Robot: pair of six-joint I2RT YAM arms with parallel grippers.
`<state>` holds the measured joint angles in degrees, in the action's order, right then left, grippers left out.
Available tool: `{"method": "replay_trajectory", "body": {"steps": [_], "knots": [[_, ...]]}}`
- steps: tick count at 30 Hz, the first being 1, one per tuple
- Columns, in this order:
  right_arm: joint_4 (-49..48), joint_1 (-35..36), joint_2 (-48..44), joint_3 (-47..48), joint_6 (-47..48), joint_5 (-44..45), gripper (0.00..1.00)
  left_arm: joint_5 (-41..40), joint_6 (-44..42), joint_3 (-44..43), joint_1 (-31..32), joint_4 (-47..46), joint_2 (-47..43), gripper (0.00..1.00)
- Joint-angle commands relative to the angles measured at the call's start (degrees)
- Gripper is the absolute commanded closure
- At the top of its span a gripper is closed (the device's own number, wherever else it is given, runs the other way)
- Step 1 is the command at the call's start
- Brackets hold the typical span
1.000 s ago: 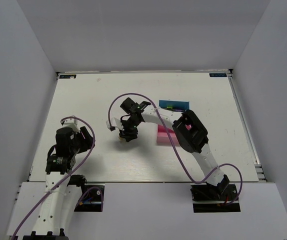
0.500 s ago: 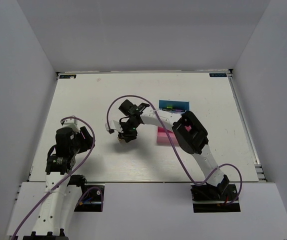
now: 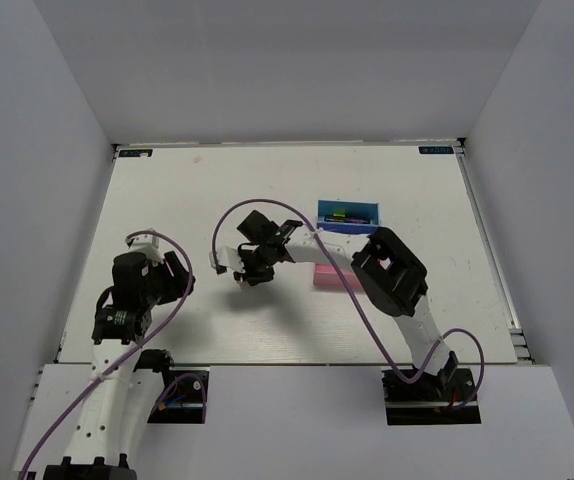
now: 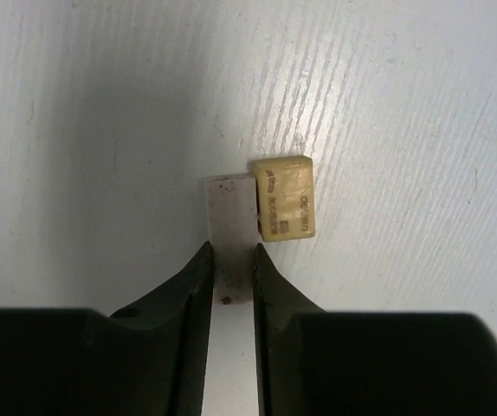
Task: Sort the stationery into containers
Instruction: Pick up the stationery from the center of the board, then place the stationery in the storage box.
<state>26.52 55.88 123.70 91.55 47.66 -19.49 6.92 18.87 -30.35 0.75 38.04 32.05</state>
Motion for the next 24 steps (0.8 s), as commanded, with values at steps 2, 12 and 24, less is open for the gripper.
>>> {"method": "replay_trajectory", "body": {"steps": [2, 12, 24], "knots": [[4.58, 0.02, -4.5, -3.83, -4.33, 2.88, 1.0, 8.27, -1.21, 0.9, -0.31, -2.97, 3.36, 0.32], [11.98, -0.51, -29.64, -9.19, -9.25, 3.66, 1.0, 18.48, 1.6, -0.15, 0.04, -8.33, 18.02, 0.65], [12.86, -9.46, -53.63, -31.59, 2.43, 24.32, 1.0, -6.81, 7.84, -15.0, 22.17, -4.39, 38.52, 0.73]]}}
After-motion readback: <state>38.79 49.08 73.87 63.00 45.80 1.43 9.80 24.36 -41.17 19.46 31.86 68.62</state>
